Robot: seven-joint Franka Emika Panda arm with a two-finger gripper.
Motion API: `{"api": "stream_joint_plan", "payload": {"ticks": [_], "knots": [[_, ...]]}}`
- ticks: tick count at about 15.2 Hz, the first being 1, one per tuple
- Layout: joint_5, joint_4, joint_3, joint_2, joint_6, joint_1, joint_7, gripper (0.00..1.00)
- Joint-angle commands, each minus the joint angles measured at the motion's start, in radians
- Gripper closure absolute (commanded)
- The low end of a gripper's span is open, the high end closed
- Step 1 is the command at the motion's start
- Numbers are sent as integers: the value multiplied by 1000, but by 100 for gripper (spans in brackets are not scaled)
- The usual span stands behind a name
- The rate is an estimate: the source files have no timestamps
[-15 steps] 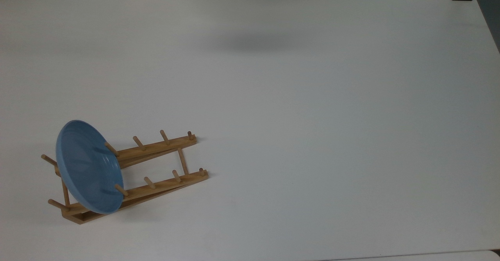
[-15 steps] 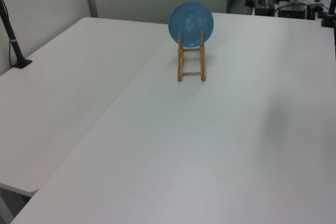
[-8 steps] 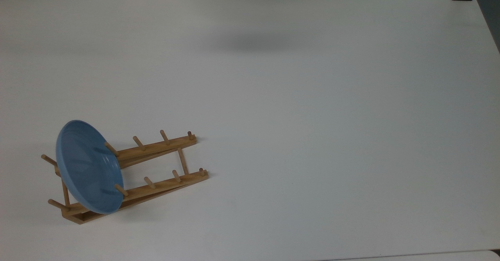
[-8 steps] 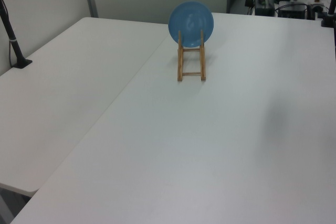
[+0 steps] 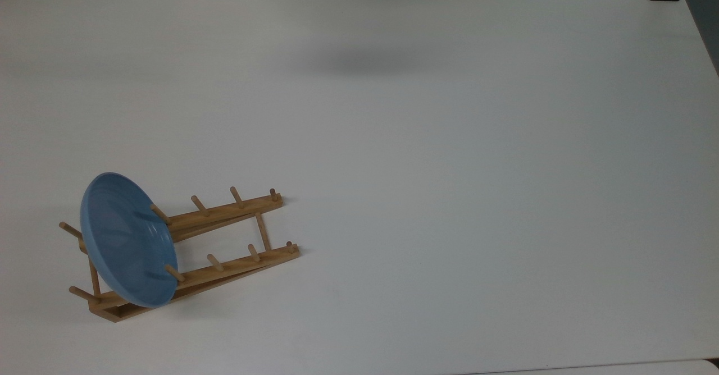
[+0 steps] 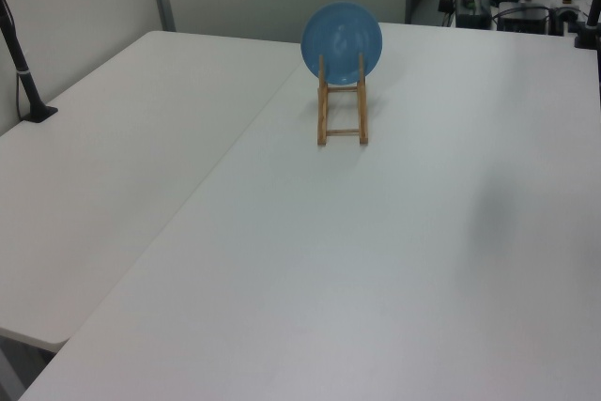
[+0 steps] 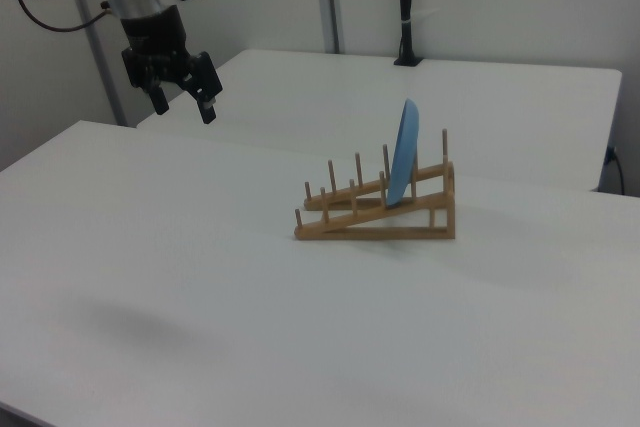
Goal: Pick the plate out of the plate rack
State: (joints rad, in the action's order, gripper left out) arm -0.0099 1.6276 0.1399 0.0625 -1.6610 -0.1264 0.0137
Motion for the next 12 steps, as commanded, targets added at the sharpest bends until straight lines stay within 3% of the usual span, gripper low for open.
{"api": "stream_joint_plan", "payload": {"ticks": [1, 4, 7, 12], "knots": [[16, 12, -9, -4, -14, -6, -177, 0], [10, 11, -9, -3, -14, -27, -268, 0], [2, 8, -9, -3, -20, -71, -267, 0], [-28, 9, -11, -47, -291, -130, -265, 0]]}}
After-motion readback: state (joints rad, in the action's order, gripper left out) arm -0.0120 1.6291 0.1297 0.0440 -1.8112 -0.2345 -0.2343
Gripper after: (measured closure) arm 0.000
